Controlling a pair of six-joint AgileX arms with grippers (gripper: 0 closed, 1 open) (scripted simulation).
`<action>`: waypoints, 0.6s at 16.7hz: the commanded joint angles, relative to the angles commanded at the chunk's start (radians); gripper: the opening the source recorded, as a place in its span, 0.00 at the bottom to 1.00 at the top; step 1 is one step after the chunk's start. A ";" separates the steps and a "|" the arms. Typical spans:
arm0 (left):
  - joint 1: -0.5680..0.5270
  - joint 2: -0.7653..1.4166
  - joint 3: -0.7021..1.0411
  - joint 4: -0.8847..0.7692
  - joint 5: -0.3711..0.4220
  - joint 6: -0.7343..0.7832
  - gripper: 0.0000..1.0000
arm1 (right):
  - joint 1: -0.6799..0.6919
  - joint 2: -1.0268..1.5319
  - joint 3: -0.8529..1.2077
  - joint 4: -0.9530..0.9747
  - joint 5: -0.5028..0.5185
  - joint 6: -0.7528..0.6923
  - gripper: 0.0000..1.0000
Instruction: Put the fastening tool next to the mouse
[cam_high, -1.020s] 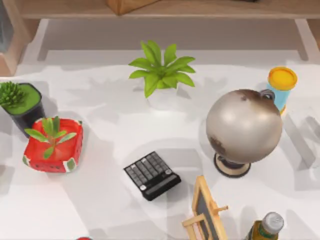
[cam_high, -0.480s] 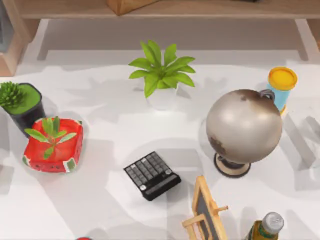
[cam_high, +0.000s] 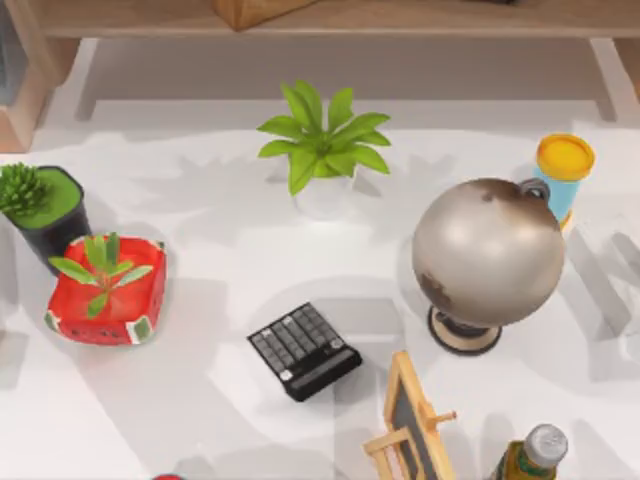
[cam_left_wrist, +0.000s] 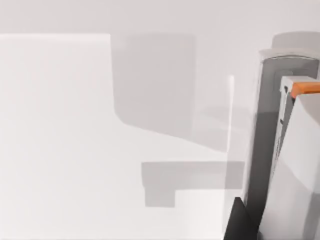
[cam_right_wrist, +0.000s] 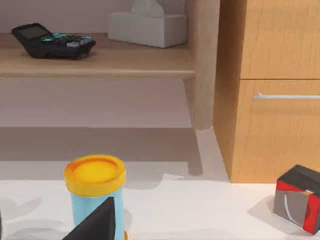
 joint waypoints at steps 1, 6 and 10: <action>0.000 0.000 0.000 0.000 0.000 0.000 0.30 | 0.000 0.000 0.000 0.000 0.000 0.000 1.00; 0.000 0.000 0.000 0.000 0.000 0.000 0.68 | 0.000 0.000 0.000 0.000 0.000 0.000 1.00; 0.000 0.000 0.000 0.000 0.000 0.000 0.98 | 0.000 0.000 0.000 0.000 0.000 0.000 1.00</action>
